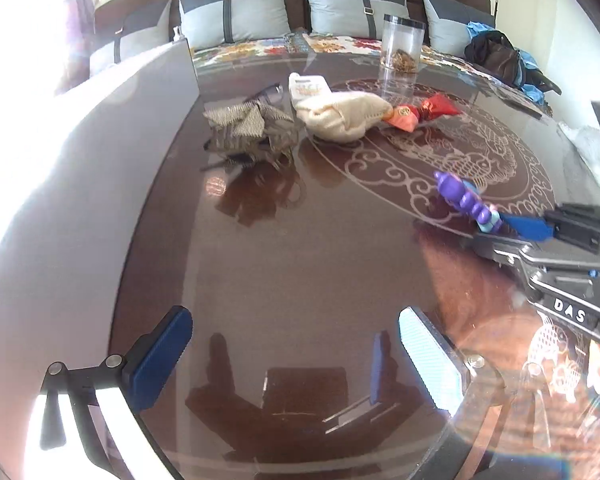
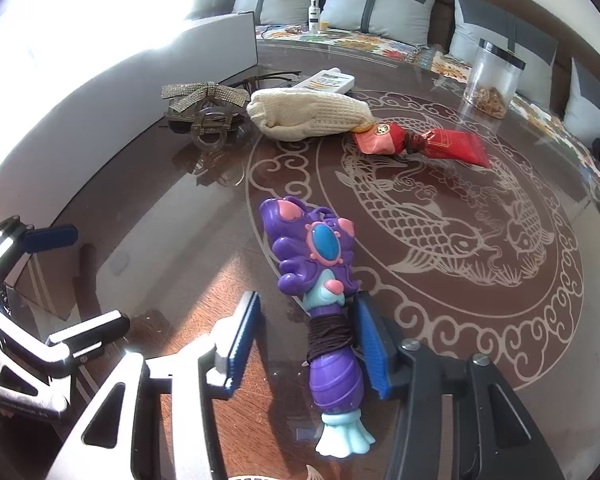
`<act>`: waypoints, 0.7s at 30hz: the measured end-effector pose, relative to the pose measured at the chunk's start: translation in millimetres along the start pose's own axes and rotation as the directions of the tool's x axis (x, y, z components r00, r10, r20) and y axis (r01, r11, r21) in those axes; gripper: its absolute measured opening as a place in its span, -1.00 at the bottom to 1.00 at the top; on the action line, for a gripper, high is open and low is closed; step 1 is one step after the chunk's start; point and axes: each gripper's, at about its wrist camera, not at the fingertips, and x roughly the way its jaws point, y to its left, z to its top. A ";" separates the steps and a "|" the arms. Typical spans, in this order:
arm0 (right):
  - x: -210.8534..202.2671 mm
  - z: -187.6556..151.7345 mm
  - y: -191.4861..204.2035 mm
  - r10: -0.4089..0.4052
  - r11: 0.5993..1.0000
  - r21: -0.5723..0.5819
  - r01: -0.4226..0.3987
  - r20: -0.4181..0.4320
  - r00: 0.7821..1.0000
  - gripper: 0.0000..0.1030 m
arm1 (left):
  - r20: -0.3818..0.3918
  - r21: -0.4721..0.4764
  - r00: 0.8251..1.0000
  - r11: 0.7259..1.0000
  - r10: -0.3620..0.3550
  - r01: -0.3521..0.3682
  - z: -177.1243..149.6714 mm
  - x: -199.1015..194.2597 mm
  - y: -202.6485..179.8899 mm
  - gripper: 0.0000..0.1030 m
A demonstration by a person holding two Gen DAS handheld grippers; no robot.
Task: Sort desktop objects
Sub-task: 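Grasp the purple toy with the right tool while the left tool grasps the rhinestone bow clip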
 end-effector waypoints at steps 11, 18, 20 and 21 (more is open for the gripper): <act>-20.9 -28.1 -18.0 0.033 0.997 0.077 -0.033 -0.002 0.999 -0.56 | 0.012 -0.035 0.996 0.995 -0.092 0.092 76.1 59.6 41.8 1.00; -22.6 -32.6 -17.9 0.037 0.996 0.077 -0.039 0.023 0.999 -0.56 | 0.041 0.071 0.995 0.994 -0.087 0.084 104.5 79.6 23.1 0.28; -22.8 -31.9 -19.8 0.047 0.995 0.083 -0.048 0.019 0.999 -0.56 | 0.020 0.018 0.992 0.992 -0.128 0.127 104.7 82.0 28.0 -0.09; -22.9 -30.9 -21.6 0.056 0.994 0.094 -0.057 0.012 0.998 -0.56 | 0.034 -0.007 0.989 0.989 -0.145 0.145 100.9 77.3 29.5 -0.09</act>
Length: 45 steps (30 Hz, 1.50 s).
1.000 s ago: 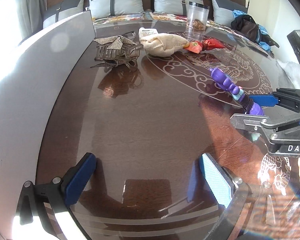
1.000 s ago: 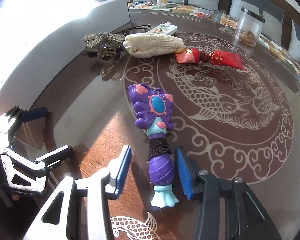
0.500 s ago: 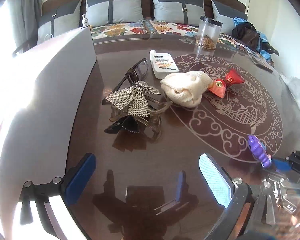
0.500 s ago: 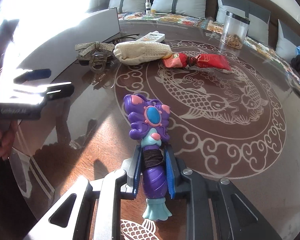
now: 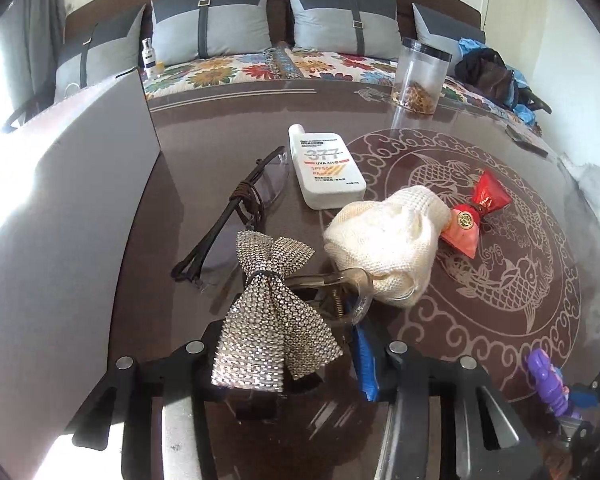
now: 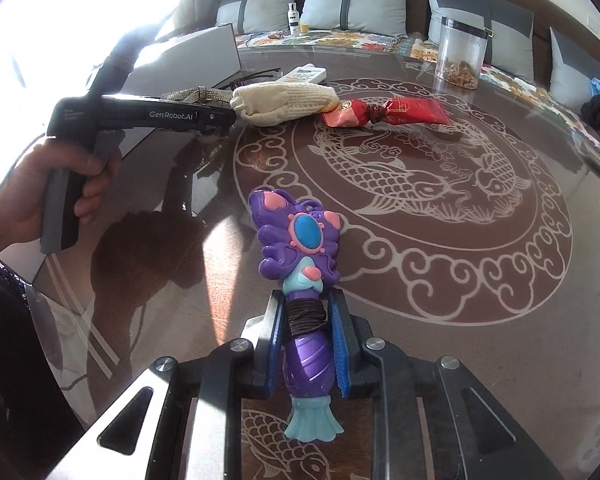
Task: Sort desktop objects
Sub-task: 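Grasp the purple toy with the right tool while the left tool grasps the rhinestone bow clip, then carry the toy and bow clip into the white bin and open both tools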
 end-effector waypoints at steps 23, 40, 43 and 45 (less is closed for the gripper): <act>-31.0 57.0 27.6 0.062 0.998 0.001 -0.062 -0.043 0.997 -0.58 | 0.217 -0.232 0.972 0.963 -0.089 0.139 -81.4 -215.1 52.3 -0.09; -2.3 175.4 320.9 0.340 0.909 -0.258 -0.327 0.006 0.940 -0.56 | -0.117 -0.469 0.958 0.836 0.261 -0.285 -138.6 -200.2 266.4 -0.01; 30.5 168.3 332.8 0.314 0.916 -0.238 -0.321 -0.070 0.947 -0.27 | -0.092 -0.444 0.945 0.836 0.315 -0.322 -147.0 -208.5 260.7 0.53; 30.4 160.9 326.2 0.329 0.917 -0.219 -0.332 -0.052 0.943 -0.24 | -0.050 -0.450 0.948 0.840 0.315 -0.303 -149.8 -217.2 253.4 0.58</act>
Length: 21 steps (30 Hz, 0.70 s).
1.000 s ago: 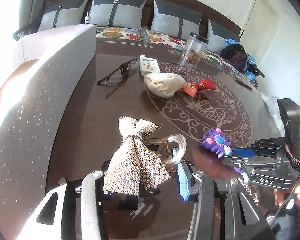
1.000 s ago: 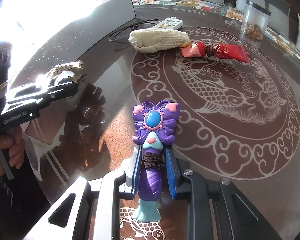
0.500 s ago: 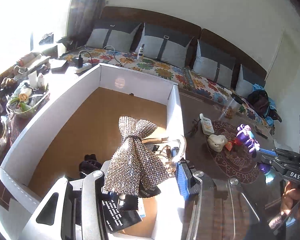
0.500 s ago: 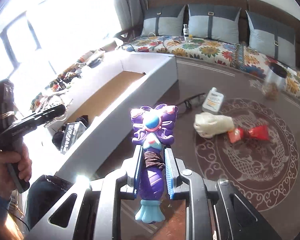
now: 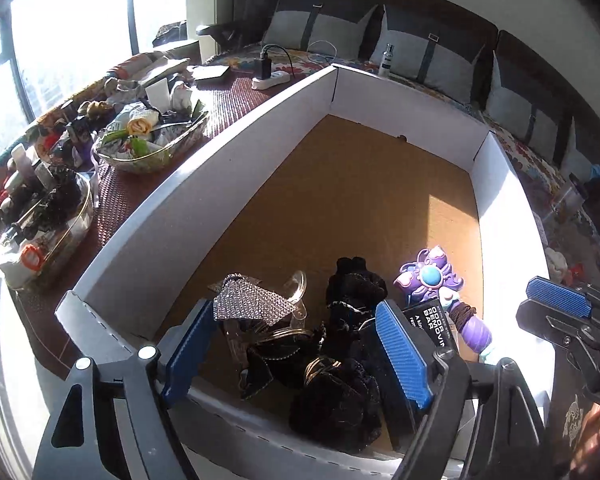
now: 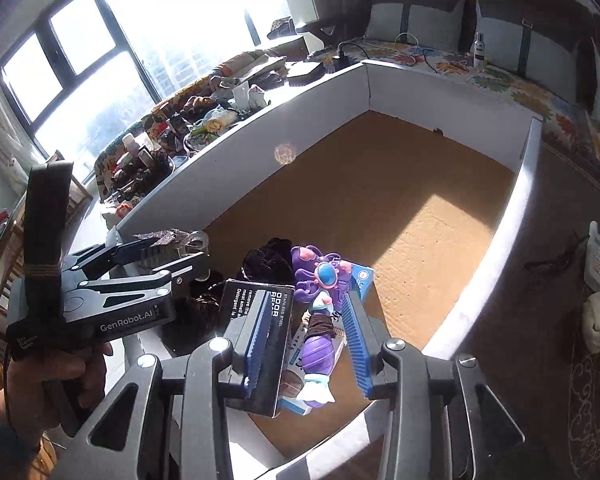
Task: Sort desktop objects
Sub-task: 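Carry the toy and bow clip into the white bin and open both tools, then move both tools back over the table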
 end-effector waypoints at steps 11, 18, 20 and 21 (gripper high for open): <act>-111.7 -120.0 -121.5 -0.294 0.953 0.125 0.275 0.168 0.941 0.84 | 0.121 0.125 0.961 0.964 -0.250 0.235 -20.9 -77.4 -108.3 0.59; -146.8 -252.0 -240.2 -0.481 0.826 0.315 0.467 -0.037 0.876 0.84 | -0.001 0.301 0.913 0.871 -0.407 0.389 -70.6 -82.5 -241.4 0.85; -158.9 -271.2 -259.7 -0.500 0.799 0.357 0.484 -0.053 0.864 0.84 | -0.045 0.348 0.922 0.860 -0.384 0.374 -92.2 -64.4 -275.7 0.85; -162.9 -276.4 -266.9 -0.507 0.788 0.374 0.490 -0.058 0.860 0.84 | -0.063 0.367 0.929 0.857 -0.366 0.362 -102.6 -52.3 -289.6 0.85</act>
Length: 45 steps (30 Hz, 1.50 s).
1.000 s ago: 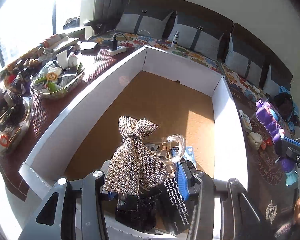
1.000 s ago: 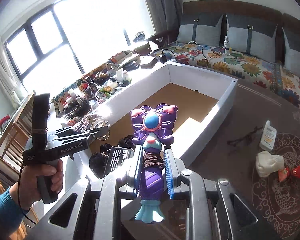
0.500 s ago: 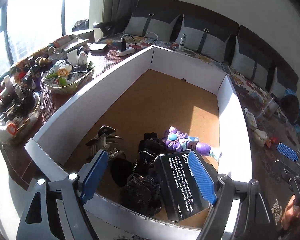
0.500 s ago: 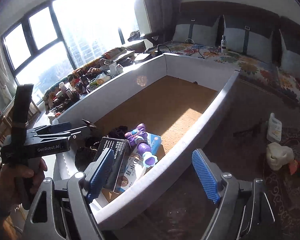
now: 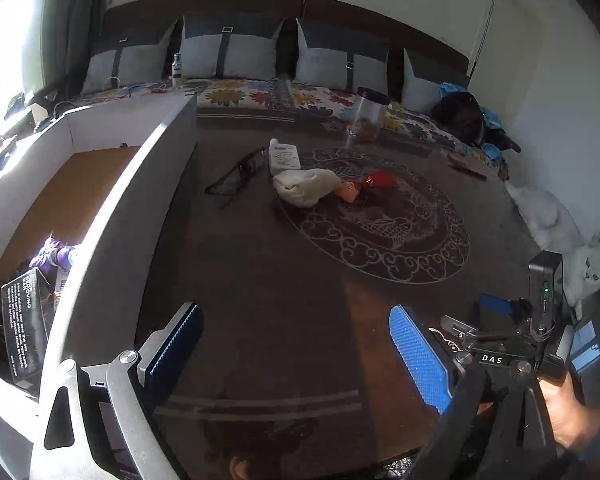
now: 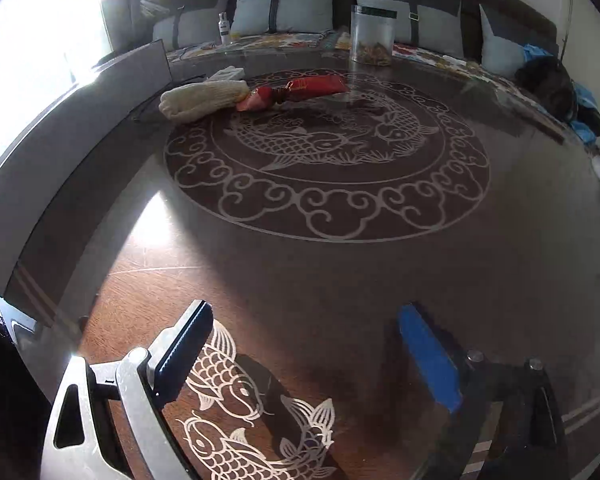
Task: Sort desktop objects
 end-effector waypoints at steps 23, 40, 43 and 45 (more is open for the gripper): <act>33.4 30.0 -14.0 -0.032 0.999 -0.006 0.032 0.019 0.999 1.00 | -0.079 0.032 0.982 0.985 0.170 -0.168 8.7 132.8 -19.6 1.00; 33.4 29.6 -13.8 -0.033 0.999 -0.005 0.033 0.020 0.999 1.00 | -0.080 0.031 0.983 0.986 0.167 -0.165 9.0 133.5 -20.0 1.00; 33.4 29.6 -13.6 -0.033 0.999 -0.005 0.033 0.020 0.999 1.00 | -0.080 0.031 0.983 0.986 0.167 -0.165 8.9 133.5 -19.9 1.00; 33.4 29.5 -13.7 -0.032 0.999 -0.005 0.033 0.020 0.999 1.00 | -0.080 0.030 0.983 0.986 0.167 -0.165 9.0 133.2 -20.1 1.00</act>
